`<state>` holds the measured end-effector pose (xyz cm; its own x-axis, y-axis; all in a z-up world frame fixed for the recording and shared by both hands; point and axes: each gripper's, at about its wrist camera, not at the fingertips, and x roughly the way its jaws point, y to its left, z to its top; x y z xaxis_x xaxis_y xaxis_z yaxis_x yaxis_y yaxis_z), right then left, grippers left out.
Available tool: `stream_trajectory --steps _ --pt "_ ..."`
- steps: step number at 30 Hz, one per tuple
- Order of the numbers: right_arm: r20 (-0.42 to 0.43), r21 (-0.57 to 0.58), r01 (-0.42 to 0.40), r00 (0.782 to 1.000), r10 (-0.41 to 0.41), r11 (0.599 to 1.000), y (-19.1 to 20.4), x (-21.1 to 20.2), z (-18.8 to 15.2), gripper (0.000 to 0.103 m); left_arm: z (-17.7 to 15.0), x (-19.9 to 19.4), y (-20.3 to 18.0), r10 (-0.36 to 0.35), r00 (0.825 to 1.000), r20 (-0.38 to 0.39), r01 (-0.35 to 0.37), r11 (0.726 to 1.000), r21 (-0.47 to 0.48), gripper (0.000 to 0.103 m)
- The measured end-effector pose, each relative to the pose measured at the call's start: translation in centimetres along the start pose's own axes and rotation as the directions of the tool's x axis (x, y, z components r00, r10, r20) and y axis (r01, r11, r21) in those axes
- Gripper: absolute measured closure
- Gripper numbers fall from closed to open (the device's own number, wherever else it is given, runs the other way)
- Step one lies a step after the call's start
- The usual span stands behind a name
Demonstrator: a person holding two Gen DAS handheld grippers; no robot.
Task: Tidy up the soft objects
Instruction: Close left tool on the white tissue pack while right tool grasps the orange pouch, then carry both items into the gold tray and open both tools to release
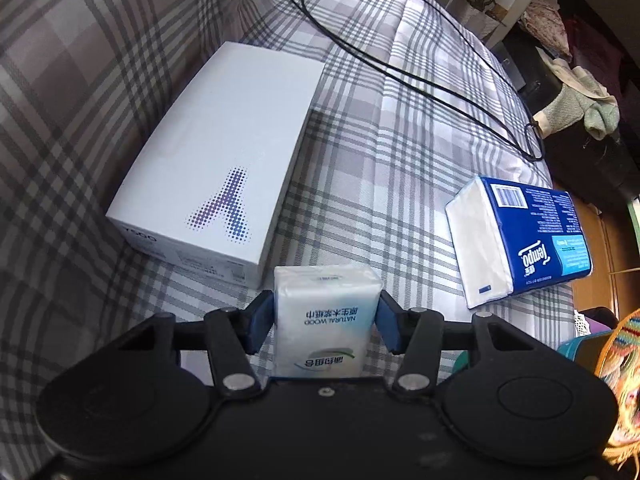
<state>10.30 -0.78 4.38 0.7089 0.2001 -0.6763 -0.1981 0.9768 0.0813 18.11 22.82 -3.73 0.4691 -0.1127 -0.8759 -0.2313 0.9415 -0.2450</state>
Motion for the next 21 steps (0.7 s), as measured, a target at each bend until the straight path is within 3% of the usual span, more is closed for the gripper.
stream_trajectory --steps 6,13,21 --pt "0.006 0.119 0.076 0.997 -0.077 0.99 -4.4 -1.1 0.3 0.055 -1.5 -2.7 -2.4 0.012 0.998 0.062 -0.018 0.996 0.089 0.054" --pt "-0.019 0.237 0.169 0.985 -0.169 0.957 -9.2 -2.3 -0.1 0.055 -2.6 -3.1 -4.4 -0.023 0.999 0.039 0.02 0.996 0.088 0.054" --pt "-0.065 0.318 0.237 0.971 -0.229 0.918 -12.8 -3.5 -1.2 0.055 -2.1 -6.2 -8.3 -0.028 0.996 0.086 0.015 0.989 0.146 0.054"
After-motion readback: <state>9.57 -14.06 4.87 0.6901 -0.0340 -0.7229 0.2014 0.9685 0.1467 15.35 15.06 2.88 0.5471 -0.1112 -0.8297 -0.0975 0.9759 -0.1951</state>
